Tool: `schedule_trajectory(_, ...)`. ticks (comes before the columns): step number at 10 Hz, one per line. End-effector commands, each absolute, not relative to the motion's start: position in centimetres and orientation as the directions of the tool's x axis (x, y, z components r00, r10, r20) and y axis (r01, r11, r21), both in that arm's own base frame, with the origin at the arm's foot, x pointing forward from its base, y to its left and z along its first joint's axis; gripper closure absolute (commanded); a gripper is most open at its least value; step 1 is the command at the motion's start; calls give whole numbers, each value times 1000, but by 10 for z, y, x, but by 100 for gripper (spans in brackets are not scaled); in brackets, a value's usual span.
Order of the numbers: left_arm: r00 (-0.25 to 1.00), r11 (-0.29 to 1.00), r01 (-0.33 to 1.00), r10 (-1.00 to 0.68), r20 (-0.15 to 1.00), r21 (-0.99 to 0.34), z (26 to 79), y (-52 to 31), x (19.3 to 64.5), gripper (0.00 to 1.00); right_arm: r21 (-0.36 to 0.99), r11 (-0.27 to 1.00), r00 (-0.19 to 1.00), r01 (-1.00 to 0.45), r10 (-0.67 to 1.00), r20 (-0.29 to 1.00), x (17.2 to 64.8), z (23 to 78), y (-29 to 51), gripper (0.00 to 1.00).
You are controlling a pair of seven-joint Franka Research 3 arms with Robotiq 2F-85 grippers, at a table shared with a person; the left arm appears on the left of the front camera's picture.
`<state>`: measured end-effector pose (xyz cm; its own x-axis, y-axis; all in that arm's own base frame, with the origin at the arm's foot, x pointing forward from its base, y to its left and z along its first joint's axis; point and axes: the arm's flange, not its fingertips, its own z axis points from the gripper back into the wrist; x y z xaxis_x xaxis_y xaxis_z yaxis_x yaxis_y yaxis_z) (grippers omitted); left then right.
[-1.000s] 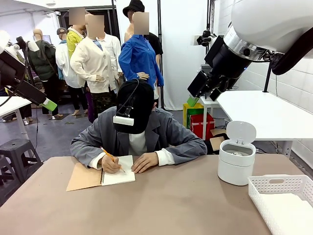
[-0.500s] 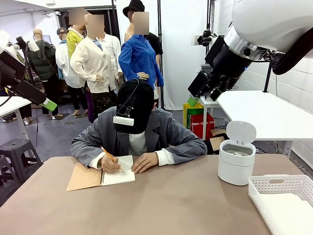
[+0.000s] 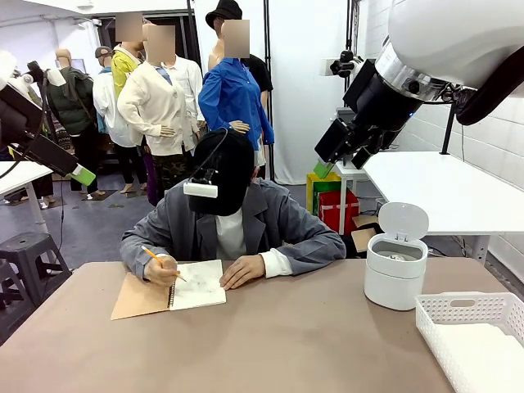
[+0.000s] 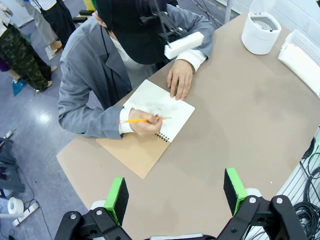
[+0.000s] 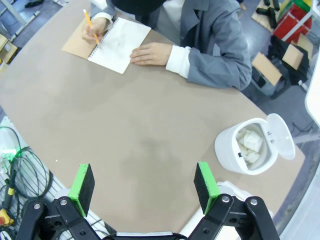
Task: Sort the paper based on its condition.
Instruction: If a person hands you a paper, place it in the Organizing basket , and if it's crumpled, put it in the Trash can.
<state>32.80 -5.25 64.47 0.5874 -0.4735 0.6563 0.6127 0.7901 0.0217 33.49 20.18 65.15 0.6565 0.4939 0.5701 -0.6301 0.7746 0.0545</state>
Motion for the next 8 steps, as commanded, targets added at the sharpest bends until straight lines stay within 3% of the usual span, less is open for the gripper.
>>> schedule_trajectory(1, 586, 789, 615, -477, 655, 24, 644, -52, 328, 0, 54, 775, 656, -629, 493, 571, 335, 652, 202, 0)
schedule_trajectory(8, 586, 789, 615, -477, 655, 24, 644, -52, 328, 0, 54, 775, 656, -629, 493, 571, 335, 652, 202, 0)
